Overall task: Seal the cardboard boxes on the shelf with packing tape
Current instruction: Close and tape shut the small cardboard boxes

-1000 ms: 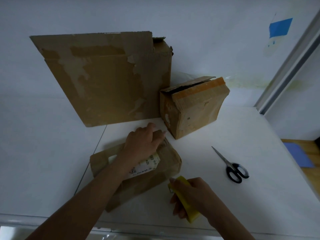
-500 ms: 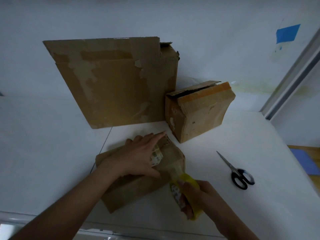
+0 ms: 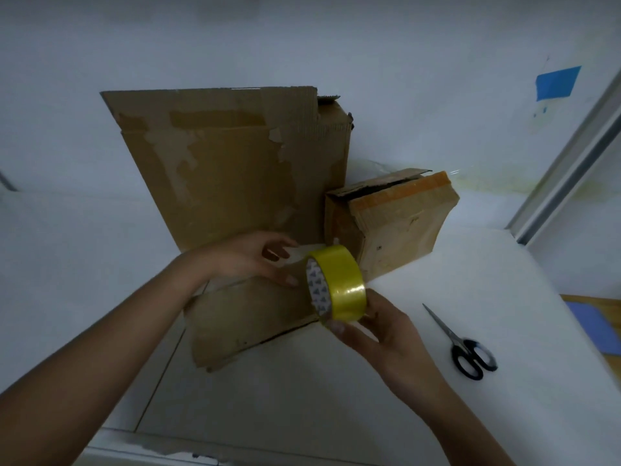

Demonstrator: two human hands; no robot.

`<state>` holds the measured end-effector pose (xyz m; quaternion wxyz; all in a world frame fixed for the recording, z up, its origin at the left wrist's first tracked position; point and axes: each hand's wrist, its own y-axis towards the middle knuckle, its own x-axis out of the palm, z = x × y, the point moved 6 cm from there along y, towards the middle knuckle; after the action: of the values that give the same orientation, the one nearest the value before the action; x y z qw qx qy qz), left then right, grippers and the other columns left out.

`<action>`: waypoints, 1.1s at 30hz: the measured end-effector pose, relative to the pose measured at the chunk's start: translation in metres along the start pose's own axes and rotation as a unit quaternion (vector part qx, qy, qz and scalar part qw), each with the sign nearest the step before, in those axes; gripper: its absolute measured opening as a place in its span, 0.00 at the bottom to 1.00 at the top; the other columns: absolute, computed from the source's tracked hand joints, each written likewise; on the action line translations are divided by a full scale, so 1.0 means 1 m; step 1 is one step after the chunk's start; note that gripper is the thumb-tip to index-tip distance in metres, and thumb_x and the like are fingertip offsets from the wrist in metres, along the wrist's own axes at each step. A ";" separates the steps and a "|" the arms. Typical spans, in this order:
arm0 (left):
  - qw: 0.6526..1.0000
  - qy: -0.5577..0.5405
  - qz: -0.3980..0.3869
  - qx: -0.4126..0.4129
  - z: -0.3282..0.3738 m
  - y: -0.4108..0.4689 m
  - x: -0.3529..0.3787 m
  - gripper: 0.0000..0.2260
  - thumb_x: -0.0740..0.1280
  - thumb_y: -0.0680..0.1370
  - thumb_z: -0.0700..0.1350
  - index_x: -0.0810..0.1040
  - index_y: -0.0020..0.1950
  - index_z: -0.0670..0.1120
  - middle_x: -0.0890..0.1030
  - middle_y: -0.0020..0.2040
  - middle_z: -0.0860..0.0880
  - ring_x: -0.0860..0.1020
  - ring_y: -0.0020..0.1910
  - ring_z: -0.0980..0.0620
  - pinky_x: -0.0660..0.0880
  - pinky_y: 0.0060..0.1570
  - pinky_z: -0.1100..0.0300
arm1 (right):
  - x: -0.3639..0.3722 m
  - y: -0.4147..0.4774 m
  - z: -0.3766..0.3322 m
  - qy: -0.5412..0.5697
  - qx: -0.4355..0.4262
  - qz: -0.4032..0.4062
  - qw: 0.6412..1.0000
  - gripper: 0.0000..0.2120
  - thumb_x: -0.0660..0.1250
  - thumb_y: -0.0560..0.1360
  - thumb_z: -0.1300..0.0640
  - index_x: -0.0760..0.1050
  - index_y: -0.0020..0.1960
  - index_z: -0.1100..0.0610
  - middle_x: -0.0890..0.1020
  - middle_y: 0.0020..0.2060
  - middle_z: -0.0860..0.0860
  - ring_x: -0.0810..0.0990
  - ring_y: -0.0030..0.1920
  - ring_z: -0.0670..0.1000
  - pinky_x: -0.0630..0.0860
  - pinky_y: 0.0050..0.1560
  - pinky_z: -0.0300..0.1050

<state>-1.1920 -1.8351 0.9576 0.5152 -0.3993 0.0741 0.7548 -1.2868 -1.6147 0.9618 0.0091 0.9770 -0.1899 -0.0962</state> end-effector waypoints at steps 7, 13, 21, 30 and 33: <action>0.943 0.264 0.196 0.046 0.031 -0.034 0.017 0.20 0.68 0.77 0.58 0.74 0.67 0.55 0.82 0.58 0.52 0.80 0.55 0.50 0.75 0.48 0.58 | 0.008 0.033 -0.002 -0.070 -0.040 0.046 0.996 0.08 0.68 0.72 0.44 0.76 0.50 0.42 0.83 0.44 0.37 0.80 0.47 0.38 0.73 0.45 0.29; 0.943 0.254 0.212 0.033 0.009 -0.036 0.039 0.45 0.60 0.68 0.75 0.57 0.79 0.52 0.71 0.73 0.51 0.69 0.71 0.52 0.60 0.73 0.49 | 0.010 0.053 -0.002 -0.058 -0.022 0.036 0.997 0.13 0.69 0.74 0.45 0.80 0.52 0.52 0.84 0.44 0.49 0.82 0.45 0.44 0.76 0.44 0.39; 0.910 0.300 0.282 0.055 0.004 -0.038 0.046 0.46 0.54 0.68 0.74 0.65 0.77 0.46 0.74 0.72 0.47 0.72 0.71 0.49 0.64 0.71 0.44 | 0.002 0.051 -0.003 -0.064 -0.026 0.037 0.997 0.12 0.68 0.72 0.43 0.81 0.47 0.51 0.85 0.39 0.46 0.82 0.40 0.42 0.72 0.38 0.32; 0.846 0.419 0.328 0.042 0.005 -0.035 0.056 0.46 0.72 0.64 0.72 0.73 0.72 0.42 0.78 0.67 0.46 0.79 0.64 0.48 0.76 0.59 0.41 | -0.004 0.045 -0.005 -0.036 0.003 0.028 0.999 0.06 0.68 0.74 0.47 0.81 0.48 0.47 0.85 0.40 0.41 0.82 0.41 0.38 0.72 0.39 0.27; 0.848 0.415 0.327 0.030 0.004 -0.034 0.057 0.45 0.72 0.64 0.71 0.74 0.72 0.43 0.79 0.67 0.47 0.80 0.62 0.47 0.77 0.57 0.42 | -0.004 0.041 -0.007 -0.060 0.015 0.033 0.998 0.07 0.69 0.74 0.46 0.80 0.44 0.49 0.82 0.32 0.41 0.78 0.34 0.38 0.70 0.34 0.29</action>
<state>-1.1740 -1.7761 0.9320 0.1715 -0.6118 0.4303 0.6412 -1.3039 -1.6512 0.9714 -0.0138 0.9628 -0.2236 -0.1511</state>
